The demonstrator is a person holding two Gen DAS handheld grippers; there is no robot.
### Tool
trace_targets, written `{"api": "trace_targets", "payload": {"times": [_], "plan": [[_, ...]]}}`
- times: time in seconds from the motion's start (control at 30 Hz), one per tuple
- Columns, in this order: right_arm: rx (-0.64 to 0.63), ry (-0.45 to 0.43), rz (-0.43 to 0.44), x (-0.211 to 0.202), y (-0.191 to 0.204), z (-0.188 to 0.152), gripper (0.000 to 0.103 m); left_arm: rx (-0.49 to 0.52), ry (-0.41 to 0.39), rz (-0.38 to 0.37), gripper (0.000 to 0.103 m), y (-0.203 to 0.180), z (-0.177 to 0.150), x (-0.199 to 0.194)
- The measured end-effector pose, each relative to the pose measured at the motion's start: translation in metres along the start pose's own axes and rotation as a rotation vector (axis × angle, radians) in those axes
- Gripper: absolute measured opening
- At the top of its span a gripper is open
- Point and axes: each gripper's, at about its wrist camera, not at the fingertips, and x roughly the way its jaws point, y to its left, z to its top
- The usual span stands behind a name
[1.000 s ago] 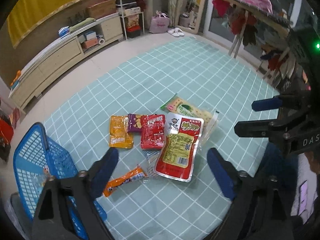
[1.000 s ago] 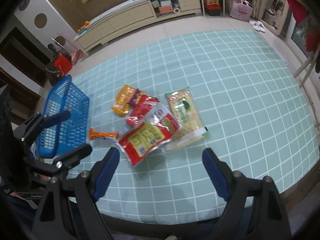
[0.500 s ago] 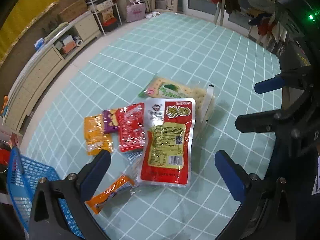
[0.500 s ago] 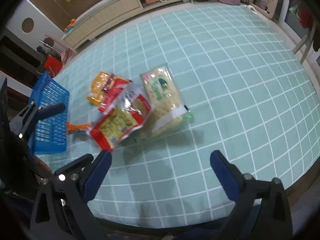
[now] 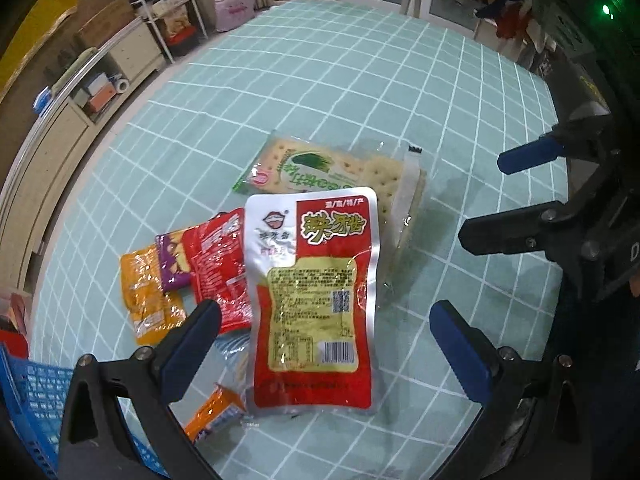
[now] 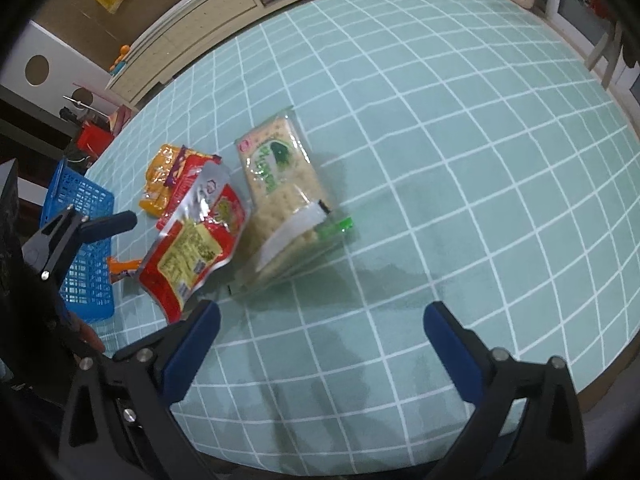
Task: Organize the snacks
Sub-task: 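Move both grippers back over the remaining snack pile, then grasp the red spicy snack pouch with left gripper while right approaches the cracker pack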
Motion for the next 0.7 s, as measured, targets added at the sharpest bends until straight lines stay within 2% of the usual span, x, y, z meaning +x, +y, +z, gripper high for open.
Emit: {"api": "trace_targets", "payload": {"times": [0.23,0.47,0.57,0.6,0.7], "plan": [[0.004,0.005,0.013,0.005,-0.009,0.003,0.103,-0.004,0.045,0.025,0.103,0.008,0.009,0.022],[-0.005,0.019,0.013,0.009,-0.011,0.007,0.103,-0.064,0.096,-0.025,0.102,0.025,0.008,0.041],[-0.002,0.017,0.015,0.008,-0.011,0.009,0.103,-0.091,0.107,-0.047,0.073,0.032,0.004,0.047],[-0.002,0.017,0.016,0.008,-0.011,0.01,0.103,-0.103,0.108,-0.051,0.067,0.033,0.003,0.047],[-0.006,0.021,0.013,0.008,-0.009,0.01,0.103,-0.122,0.102,-0.061,0.059,0.036,0.001,0.047]]}}
